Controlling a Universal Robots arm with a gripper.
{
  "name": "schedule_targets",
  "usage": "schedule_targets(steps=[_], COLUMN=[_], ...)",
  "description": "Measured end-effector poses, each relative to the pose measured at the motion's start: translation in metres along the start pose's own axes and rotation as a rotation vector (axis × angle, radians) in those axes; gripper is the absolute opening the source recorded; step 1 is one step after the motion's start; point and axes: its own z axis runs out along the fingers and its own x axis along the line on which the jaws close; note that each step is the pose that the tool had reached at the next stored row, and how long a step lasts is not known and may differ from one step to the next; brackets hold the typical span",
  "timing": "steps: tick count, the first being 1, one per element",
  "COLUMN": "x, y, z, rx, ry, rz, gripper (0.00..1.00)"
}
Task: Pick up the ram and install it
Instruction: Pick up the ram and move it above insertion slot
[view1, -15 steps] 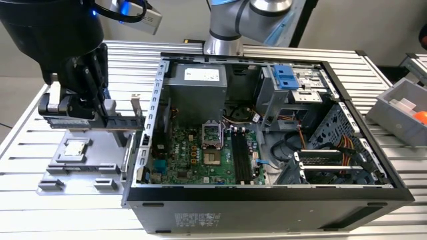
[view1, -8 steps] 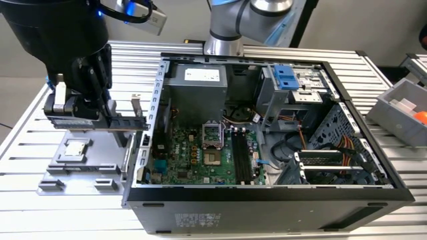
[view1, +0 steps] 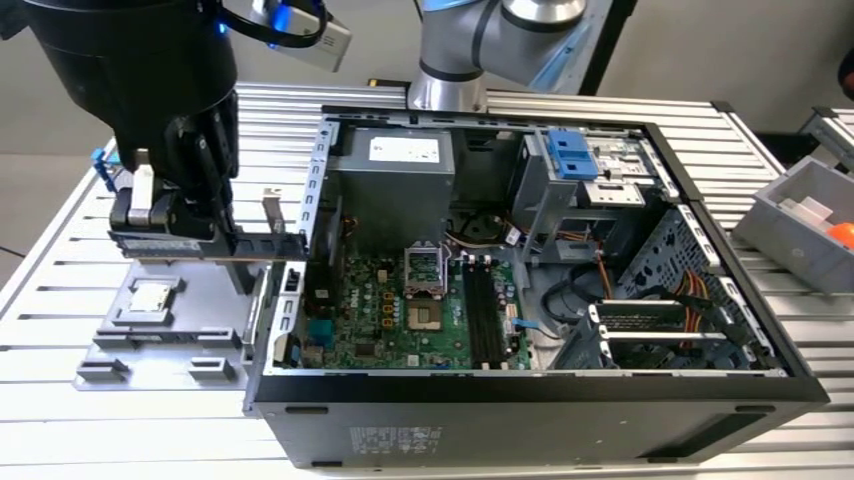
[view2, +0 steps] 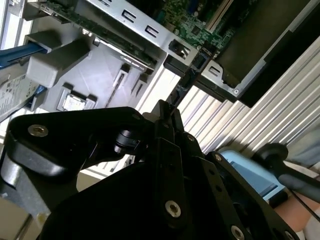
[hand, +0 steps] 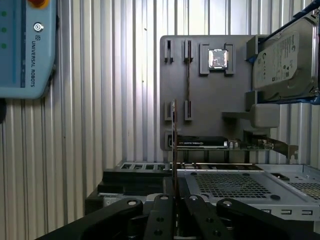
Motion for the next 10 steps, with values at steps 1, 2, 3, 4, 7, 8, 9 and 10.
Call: schedule_targets(steps=[1, 2, 3, 4, 7, 8, 9, 10], x=[0.0, 0.0, 0.0, -0.0001, -0.0001, -0.0001, -0.0001, -0.0002], y=[-0.0011, -0.0022, -0.0033, -0.0044, -0.0075, -0.0086, -0.0097, -0.0107], z=[0.0, 0.0, -0.0001, -0.0001, -0.0002, -0.0002, -0.0002, -0.0003], rx=[-0.0001, 0.0, -0.0001, -0.0002, -0.0003, -0.0002, -0.0003, -0.0004], ry=[0.0, -0.0001, -0.0001, 0.0, 0.0, -0.0001, -0.0001, 0.0], rz=[0.0, 0.0, 0.0, 0.0, 0.0, 0.0, 0.0, 0.0], gripper=[0.0, 0.0, 0.0, 0.0, 0.0, 0.0, 0.0, 0.0])
